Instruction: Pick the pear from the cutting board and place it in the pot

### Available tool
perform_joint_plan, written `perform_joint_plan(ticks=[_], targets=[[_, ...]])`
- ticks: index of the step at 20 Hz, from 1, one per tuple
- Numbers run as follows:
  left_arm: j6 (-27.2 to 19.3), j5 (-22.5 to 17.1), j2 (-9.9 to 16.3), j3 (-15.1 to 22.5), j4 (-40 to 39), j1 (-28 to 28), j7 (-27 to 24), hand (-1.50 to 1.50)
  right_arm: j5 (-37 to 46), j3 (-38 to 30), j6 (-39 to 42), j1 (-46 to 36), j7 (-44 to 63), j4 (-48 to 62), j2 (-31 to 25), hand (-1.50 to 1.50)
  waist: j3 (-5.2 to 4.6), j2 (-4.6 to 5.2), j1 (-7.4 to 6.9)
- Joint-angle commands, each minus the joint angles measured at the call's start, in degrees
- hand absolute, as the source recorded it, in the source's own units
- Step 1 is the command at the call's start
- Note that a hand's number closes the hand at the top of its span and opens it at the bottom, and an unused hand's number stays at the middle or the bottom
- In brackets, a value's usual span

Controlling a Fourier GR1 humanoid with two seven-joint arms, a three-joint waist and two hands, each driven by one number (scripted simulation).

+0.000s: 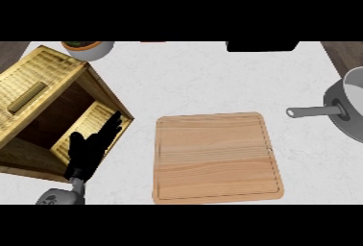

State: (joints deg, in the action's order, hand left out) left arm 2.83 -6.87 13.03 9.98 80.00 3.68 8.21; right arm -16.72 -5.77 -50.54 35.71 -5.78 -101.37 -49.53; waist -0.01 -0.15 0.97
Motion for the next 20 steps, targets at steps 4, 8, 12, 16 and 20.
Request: perform_joint_plan(ticks=[4, 8, 12, 16, 20], targets=[[1.8, 1.1, 0.5, -0.1, 0.1, -0.8, -1.4, 0.0, 3.7, -3.9, 2.5, -4.3, 19.2, -2.1, -14.1, 1.5, -0.11, 0.3, -1.4], [-0.1, 2.4, -1.9, 1.8, 1.8, 1.5, 2.9, 0.0, 5.0, 0.8, 8.0, -15.5, 27.6, 5.6, -19.8, 1.5, -0.02, 0.63, -3.07], [3.5, 1.8, -0.4, -1.1, -5.6, 1.6, -5.3, 0.0, 4.6, 1.6, 17.3, -22.6, 30.2, 11.0, -23.1, 1.5, -0.03, 0.54, -2.15], [1.9, 2.9, -2.3, 1.0, -1.7, 1.6, -0.9, 0.0, 10.7, 11.0, 20.6, -35.8, 32.0, 21.0, -18.8, 1.5, 0.06, 0.71, -3.51], [2.0, 2.9, -2.8, 1.5, -0.7, 2.7, 0.5, 0.0, 18.6, 18.1, 24.7, -41.5, 39.0, 26.4, -21.1, 1.5, 0.03, 1.11, -5.41]])
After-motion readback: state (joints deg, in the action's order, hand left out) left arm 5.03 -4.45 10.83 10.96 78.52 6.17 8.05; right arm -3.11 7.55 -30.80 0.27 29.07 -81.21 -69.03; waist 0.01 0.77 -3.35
